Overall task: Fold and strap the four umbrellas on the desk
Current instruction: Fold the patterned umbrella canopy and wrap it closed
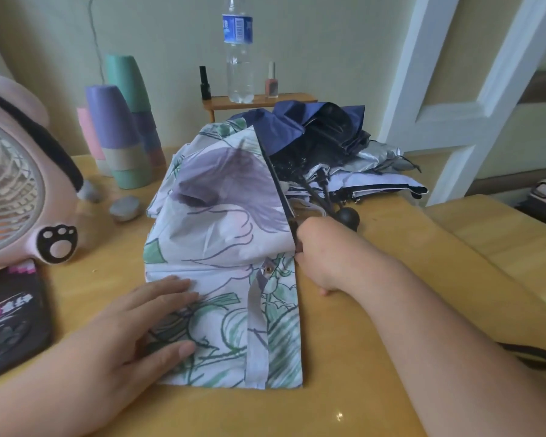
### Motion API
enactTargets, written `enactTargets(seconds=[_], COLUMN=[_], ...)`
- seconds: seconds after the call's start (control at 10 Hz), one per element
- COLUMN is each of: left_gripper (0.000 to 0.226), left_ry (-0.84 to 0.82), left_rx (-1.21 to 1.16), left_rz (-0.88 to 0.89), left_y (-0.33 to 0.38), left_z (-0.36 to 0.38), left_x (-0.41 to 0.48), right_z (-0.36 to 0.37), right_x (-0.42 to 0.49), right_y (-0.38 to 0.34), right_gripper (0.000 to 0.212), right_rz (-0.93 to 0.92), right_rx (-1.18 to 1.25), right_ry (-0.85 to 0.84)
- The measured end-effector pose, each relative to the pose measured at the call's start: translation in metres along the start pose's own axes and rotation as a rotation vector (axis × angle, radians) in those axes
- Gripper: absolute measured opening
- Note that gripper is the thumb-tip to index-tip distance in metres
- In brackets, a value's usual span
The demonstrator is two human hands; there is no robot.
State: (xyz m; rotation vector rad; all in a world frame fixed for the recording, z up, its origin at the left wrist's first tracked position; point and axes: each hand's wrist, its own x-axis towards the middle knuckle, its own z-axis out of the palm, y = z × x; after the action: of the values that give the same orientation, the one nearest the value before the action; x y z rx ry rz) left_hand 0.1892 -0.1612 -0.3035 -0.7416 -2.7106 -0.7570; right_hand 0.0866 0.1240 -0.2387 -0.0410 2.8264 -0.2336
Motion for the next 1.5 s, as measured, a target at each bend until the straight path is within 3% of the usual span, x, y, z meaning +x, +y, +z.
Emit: enactTargets(seconds=[0.1,0.2,0.3,0.4,0.6,0.7,0.8,1.0,1.1,1.2,1.3,1.4,1.5], left_gripper=[0.053,0.042,0.039,0.053,0.060,0.054,0.046,0.051,0.049,0.052,0.065,0.072,0.072], left_ry=[0.067,0.177,0.330,0.448,0.345,0.245,0.197,0.163,0.014,-0.062,0.081,0.102,0.041], left_rx=[-0.002,0.031,0.060,0.023,-0.013,0.101,0.159,0.036,0.082,0.101,0.177,0.167,0.218], left_rz=[-0.016,-0.077,-0.171,-0.297,-0.433,-0.319,-0.187,-0.112,-0.237,-0.146,-0.043,0.041,-0.004], left_y=[0.001,0.005,0.007,0.002,-0.004,-0.004,-0.004,0.012,-0.065,-0.128,-0.006,0.010,0.001], left_z=[-0.003,-0.007,-0.009,-0.009,-0.021,-0.039,-0.040,-0.032,-0.006,0.001,-0.013,-0.018,-0.017], left_x=[0.000,0.005,0.012,0.021,0.048,0.062,0.067,0.036,0.017,0.021,0.027,0.025,0.029], right_z=[0.002,0.006,0.009,0.008,0.015,0.013,0.008,-0.002,-0.004,-0.002,0.001,0.000,0.003], right_x=[0.000,-0.008,-0.002,0.000,-0.006,-0.008,-0.014,-0.023,-0.024,-0.022,-0.021,-0.026,-0.029], right_y=[-0.002,0.002,-0.001,0.000,0.014,0.014,0.017,0.035,0.037,0.035,0.031,0.026,0.024], right_gripper=[0.014,0.015,0.023,0.018,0.009,0.003,0.010,0.024,0.034,0.031,0.028,0.029,0.014], right_rz=[0.022,-0.092,-0.008,0.011,-0.116,-0.142,-0.188,-0.272,-0.275,-0.277,-0.271,-0.301,-0.332], right_rx=[-0.028,0.028,0.018,0.030,0.257,0.343,0.415,0.523,0.555,0.567,0.666,0.881,0.851], right_ry=[-0.028,0.244,0.223,0.221,0.297,0.300,0.328,0.286,0.285,0.304,0.380,0.477,0.418])
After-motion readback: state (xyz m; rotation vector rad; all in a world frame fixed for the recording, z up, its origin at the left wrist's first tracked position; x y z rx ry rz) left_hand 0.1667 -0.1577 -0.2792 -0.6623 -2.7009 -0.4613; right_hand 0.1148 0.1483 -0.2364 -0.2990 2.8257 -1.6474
